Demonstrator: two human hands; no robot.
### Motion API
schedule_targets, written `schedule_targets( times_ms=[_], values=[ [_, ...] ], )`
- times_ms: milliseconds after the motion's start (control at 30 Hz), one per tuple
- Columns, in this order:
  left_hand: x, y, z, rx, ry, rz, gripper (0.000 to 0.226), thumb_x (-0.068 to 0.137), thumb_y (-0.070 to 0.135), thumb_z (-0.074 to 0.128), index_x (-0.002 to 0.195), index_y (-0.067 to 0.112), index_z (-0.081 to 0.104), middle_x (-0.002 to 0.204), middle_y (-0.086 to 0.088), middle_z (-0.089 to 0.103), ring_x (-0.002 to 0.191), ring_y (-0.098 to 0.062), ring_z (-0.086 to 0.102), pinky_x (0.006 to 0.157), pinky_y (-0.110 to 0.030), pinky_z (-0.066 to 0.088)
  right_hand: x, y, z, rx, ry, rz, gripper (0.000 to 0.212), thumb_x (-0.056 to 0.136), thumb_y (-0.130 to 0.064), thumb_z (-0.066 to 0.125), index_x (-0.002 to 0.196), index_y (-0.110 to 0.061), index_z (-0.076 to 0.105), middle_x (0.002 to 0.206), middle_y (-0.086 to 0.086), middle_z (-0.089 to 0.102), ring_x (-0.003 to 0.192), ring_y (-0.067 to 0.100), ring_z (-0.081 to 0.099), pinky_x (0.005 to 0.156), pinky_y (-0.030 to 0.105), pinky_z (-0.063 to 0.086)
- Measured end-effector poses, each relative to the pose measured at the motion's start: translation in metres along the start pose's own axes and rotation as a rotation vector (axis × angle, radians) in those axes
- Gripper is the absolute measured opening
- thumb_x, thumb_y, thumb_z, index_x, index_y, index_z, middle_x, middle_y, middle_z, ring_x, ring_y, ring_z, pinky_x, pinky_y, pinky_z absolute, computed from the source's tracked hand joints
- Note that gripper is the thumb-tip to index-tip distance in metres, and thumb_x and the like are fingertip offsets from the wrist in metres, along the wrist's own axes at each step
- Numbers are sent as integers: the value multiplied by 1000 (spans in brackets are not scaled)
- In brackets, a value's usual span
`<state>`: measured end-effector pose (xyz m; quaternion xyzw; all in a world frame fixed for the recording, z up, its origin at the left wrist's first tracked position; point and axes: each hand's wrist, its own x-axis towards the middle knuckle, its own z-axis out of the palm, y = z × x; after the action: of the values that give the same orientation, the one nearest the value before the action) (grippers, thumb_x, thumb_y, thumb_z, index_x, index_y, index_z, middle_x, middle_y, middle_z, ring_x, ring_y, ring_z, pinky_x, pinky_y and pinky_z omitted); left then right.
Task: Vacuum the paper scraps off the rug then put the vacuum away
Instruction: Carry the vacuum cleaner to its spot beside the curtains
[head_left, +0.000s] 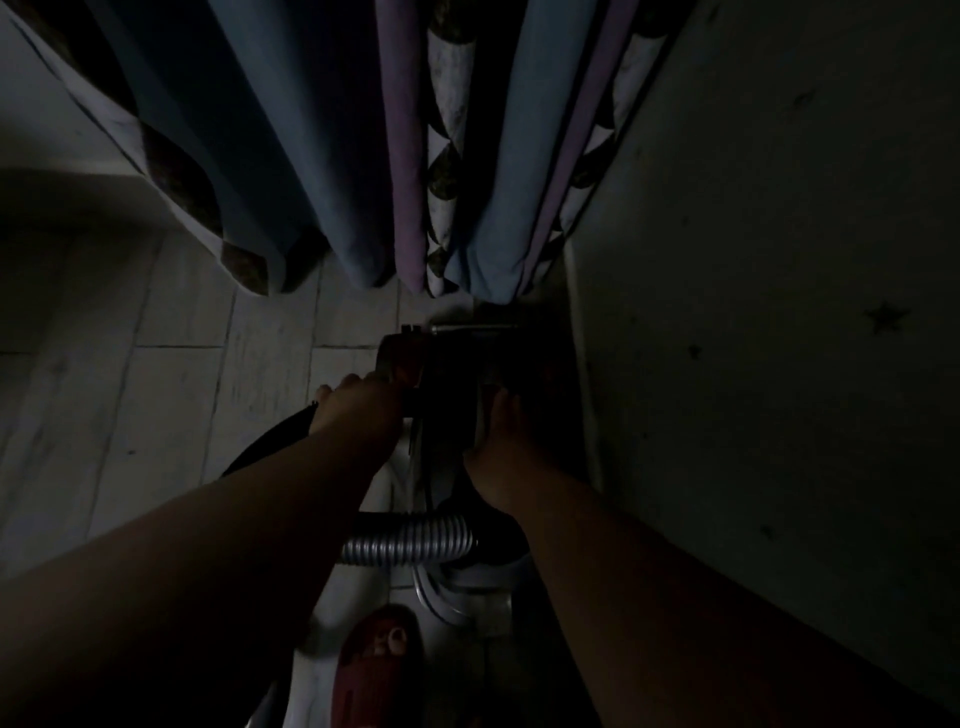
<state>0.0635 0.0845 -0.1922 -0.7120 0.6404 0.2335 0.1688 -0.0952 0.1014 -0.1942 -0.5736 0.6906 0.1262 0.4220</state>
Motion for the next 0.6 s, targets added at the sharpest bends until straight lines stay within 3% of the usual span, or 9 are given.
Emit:
schedule_targets(
  times_ms=[67,200,300,400,467,533,600],
  values=[
    [1,-11,-2,-20,-12,40,43,93,9,43,135,12,41,135,-8,48,126,-27,43,105,-46,34,-3,-2,-1,104,19,-15,87,98,-25,53,156,-17,-11,164,5,-11,150,28,-3,122,44,7],
    [-20,-7,-14,43,19,191,64,93,15,44,150,23,15,153,-2,28,142,-26,23,111,-51,22,-21,-7,-2,111,67,-75,86,95,-38,54,157,-22,-4,164,2,-8,150,29,0,121,46,11],
    [-45,0,-17,-67,23,207,51,95,21,44,145,24,31,146,-1,38,136,-22,33,111,-49,26,-47,-13,-10,85,86,-140,77,98,-39,49,157,-23,2,164,0,-7,150,29,3,121,43,12],
    [-81,0,-21,-113,9,185,41,98,30,40,138,22,40,142,-3,44,131,-20,40,106,-41,34,-81,-13,-9,126,-25,-168,50,102,-39,41,147,-17,39,151,11,37,139,31,34,114,39,29],
    [-110,-1,-22,-124,-6,168,42,99,37,35,139,25,40,144,0,41,135,-18,34,106,-40,28,-100,-10,-1,142,-43,-176,49,96,-52,41,133,-22,53,132,9,55,125,31,50,104,43,42],
    [-135,-5,-20,-134,-26,179,44,99,43,30,140,29,37,146,3,38,139,-17,26,108,-45,23,-116,-3,5,84,-25,-220,60,87,-63,43,137,-29,47,137,5,50,131,28,43,104,43,41],
    [-152,-12,-14,-142,-25,185,50,98,49,30,144,30,31,148,3,34,141,-18,22,110,-48,23,-127,3,8,-61,-18,-255,67,91,-58,48,150,-34,28,154,2,29,143,26,24,112,44,32]
  ],
)
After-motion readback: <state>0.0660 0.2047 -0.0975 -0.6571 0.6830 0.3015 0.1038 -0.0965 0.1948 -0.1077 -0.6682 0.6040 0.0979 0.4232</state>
